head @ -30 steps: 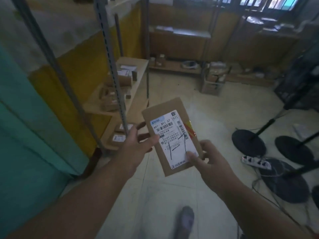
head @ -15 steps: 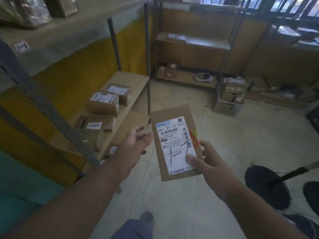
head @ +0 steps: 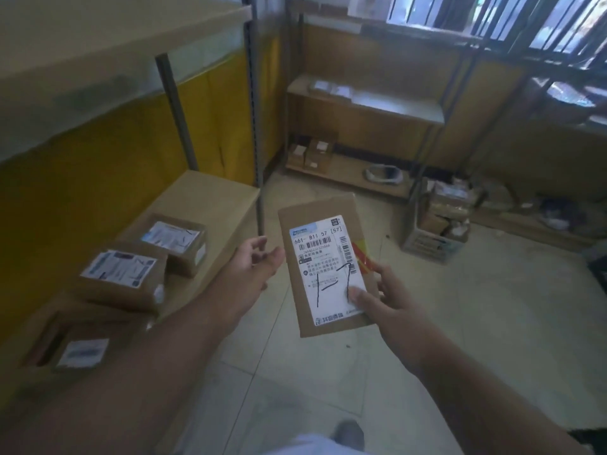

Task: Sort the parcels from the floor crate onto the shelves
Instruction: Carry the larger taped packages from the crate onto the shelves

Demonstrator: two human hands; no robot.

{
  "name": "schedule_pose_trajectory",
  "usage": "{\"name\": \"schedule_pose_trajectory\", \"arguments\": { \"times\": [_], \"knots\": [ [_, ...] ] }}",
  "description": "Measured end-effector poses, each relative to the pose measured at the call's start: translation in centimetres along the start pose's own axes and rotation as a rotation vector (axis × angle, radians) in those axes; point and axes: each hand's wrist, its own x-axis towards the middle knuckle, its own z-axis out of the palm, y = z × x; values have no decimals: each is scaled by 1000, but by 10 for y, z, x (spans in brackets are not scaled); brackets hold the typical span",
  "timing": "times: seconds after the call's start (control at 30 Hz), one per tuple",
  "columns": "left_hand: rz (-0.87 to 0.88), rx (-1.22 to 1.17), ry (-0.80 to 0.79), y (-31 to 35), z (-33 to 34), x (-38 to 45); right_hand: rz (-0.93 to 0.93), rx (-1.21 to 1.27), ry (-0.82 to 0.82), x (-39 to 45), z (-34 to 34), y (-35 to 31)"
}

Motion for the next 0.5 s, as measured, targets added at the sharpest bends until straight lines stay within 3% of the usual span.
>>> {"name": "schedule_pose_trajectory", "arguments": {
  "times": [0.17,0.33,0.5],
  "knots": [
    [1,-49,93,0,24,86,-6,10,-110,123,-26,1],
    [-70,-66,475,11,27,148,20,-86,-353,244,-38,-19],
    [-198,-44,648,16,8,182,50,-197,-569,340,-15,-43]
  ]
}}
